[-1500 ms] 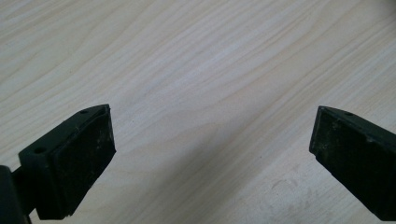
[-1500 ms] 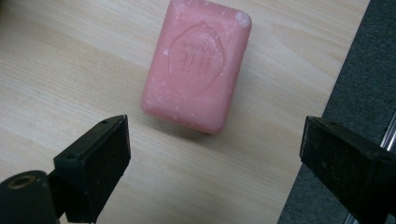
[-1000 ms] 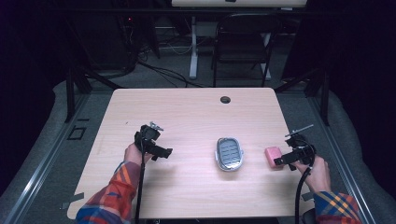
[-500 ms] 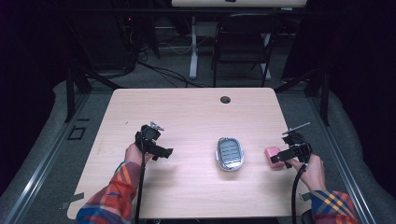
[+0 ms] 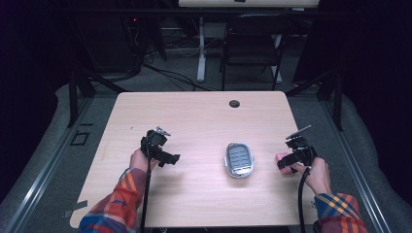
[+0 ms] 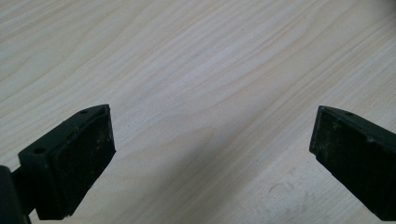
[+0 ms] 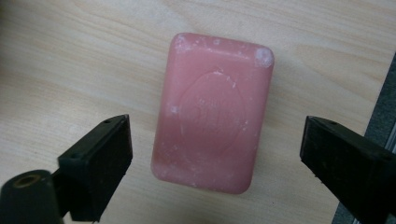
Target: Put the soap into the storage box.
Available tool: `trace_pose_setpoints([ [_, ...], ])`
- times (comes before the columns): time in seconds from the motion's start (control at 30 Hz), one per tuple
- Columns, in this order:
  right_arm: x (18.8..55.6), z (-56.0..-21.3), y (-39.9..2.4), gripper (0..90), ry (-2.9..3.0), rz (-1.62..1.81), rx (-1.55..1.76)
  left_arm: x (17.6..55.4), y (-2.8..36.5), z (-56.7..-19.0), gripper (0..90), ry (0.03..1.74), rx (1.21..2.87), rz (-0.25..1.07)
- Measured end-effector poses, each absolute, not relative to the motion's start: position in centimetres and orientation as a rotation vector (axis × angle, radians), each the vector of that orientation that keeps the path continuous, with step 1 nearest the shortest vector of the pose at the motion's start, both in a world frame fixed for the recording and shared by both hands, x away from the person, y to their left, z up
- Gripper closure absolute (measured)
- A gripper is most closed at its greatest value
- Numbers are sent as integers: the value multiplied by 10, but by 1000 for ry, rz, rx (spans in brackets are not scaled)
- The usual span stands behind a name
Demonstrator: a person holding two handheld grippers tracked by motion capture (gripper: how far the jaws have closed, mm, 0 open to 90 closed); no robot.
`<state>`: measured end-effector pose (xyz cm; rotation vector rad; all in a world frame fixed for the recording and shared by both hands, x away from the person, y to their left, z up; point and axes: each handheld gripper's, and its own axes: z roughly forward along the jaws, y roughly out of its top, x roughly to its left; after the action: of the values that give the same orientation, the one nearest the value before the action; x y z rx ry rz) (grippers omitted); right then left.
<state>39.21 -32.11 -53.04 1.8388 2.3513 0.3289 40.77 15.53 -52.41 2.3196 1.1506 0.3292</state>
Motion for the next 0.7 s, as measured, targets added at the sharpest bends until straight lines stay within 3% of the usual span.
trace_pose_setpoints([
  [0.7, 401, -535, -316, 321, 2360, 283, 1879, 408, 154, -524, 1, 1144, 2335, 325],
])
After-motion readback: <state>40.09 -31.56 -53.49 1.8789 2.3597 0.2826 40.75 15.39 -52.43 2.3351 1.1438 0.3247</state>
